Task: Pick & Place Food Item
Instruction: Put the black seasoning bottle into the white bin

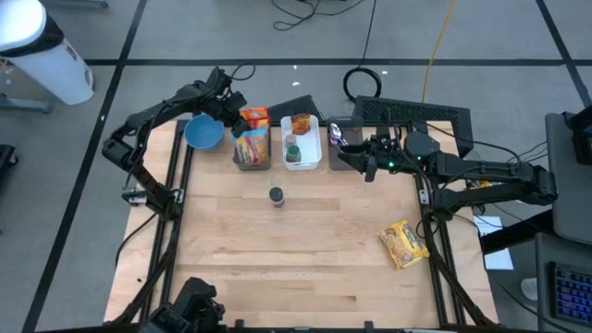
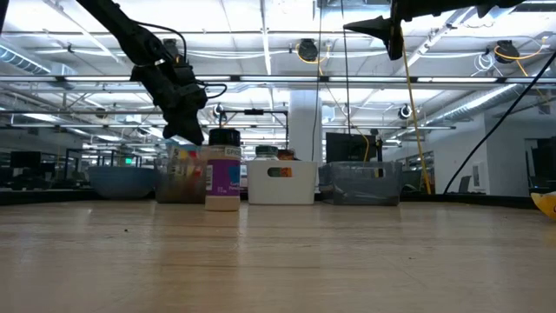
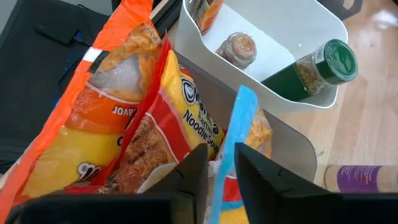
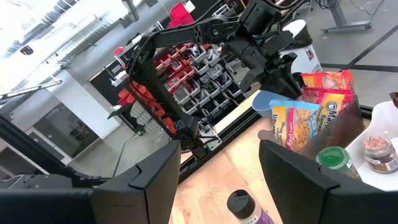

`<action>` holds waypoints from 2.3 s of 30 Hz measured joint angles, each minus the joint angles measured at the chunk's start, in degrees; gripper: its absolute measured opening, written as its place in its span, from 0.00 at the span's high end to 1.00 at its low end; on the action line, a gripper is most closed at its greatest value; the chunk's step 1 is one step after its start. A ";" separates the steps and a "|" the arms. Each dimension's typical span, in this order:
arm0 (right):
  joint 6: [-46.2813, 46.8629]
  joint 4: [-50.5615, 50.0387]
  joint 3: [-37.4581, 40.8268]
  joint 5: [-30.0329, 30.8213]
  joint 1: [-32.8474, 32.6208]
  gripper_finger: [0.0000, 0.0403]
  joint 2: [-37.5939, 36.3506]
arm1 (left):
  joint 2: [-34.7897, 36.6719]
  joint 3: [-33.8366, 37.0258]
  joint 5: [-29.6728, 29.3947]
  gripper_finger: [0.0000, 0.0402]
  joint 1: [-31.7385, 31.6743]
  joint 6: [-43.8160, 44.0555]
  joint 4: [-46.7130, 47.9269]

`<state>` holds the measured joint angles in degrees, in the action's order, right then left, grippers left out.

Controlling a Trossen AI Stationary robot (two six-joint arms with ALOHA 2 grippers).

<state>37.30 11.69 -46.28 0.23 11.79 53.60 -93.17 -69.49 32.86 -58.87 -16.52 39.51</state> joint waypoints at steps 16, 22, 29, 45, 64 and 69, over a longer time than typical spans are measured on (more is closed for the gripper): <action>-0.31 0.02 0.00 -0.22 0.00 0.47 0.00 | 8.37 -5.11 0.06 0.69 0.39 5.31 0.90; -0.44 0.02 0.00 -0.26 0.00 0.47 0.00 | 14.05 -6.98 0.22 0.70 2.76 10.10 -0.74; -0.56 0.04 0.00 -0.24 -0.73 0.47 -0.02 | 17.48 -7.04 7.16 0.70 6.23 16.35 -0.71; -2.64 3.37 -0.07 -0.28 -6.34 0.47 10.03 | 37.67 -6.07 -6.52 0.70 25.34 26.23 10.49; 3.22 20.74 -0.04 -6.38 -6.29 0.47 21.07 | 53.48 28.84 -35.99 0.70 53.22 48.90 -8.95; 4.26 20.96 -0.04 -6.34 -6.29 0.47 21.11 | 51.31 35.64 -41.05 0.70 59.81 49.75 -20.32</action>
<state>41.56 32.64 -46.33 -6.11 5.50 74.72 -41.85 -33.86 -8.19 0.94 33.23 19.19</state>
